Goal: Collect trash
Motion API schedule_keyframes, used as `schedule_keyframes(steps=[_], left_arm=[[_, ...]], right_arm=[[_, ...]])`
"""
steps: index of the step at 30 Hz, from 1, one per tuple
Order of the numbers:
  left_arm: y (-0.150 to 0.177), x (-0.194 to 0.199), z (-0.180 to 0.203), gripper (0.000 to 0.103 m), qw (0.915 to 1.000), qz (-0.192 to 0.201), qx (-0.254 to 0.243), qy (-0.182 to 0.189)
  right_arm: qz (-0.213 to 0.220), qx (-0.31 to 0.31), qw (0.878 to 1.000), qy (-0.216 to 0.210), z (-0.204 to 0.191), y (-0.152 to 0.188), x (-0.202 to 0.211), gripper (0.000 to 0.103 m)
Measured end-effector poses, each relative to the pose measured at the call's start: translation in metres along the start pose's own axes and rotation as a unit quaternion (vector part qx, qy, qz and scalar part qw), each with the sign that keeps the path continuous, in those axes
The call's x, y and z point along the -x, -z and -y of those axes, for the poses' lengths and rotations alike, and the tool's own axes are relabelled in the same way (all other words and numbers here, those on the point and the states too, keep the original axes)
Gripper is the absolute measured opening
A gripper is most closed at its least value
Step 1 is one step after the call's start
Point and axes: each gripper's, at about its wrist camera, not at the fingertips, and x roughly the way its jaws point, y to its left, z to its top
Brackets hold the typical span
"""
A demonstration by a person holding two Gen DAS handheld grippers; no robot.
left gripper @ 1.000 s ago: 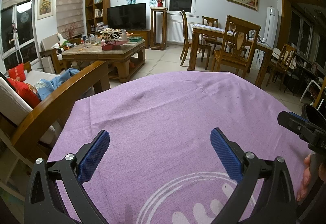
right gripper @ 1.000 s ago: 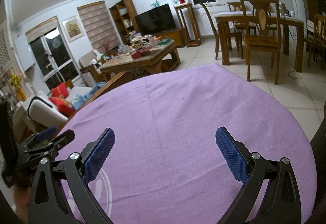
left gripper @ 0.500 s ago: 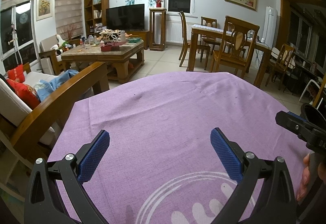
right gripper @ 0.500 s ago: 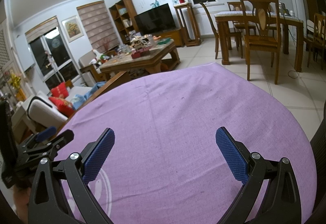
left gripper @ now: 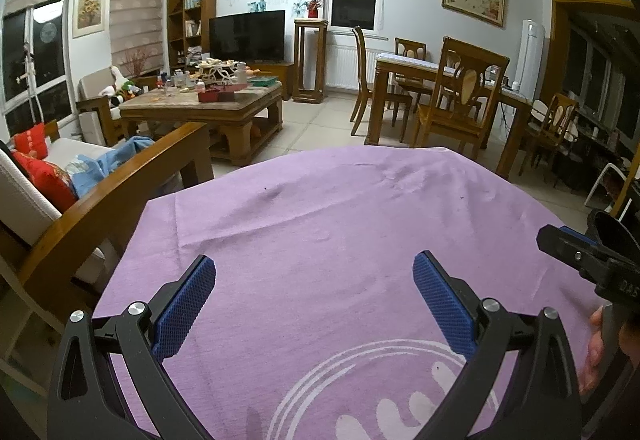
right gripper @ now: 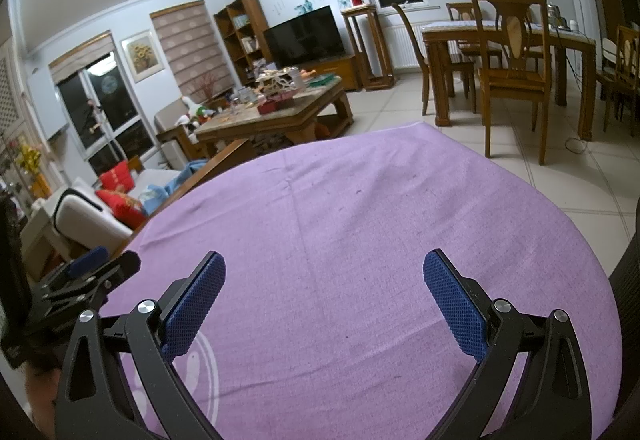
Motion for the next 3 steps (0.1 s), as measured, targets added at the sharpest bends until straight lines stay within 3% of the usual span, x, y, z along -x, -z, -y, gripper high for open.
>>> schedule_keyframes(steps=[3], left_arm=[[0.0001, 0.0017, 0.0029, 0.098, 1.0, -0.001, 0.0, -0.001]], right_arm=[[0.0, 0.0, 1.0, 0.0, 0.0001, -0.0008, 0.0003, 0.098]])
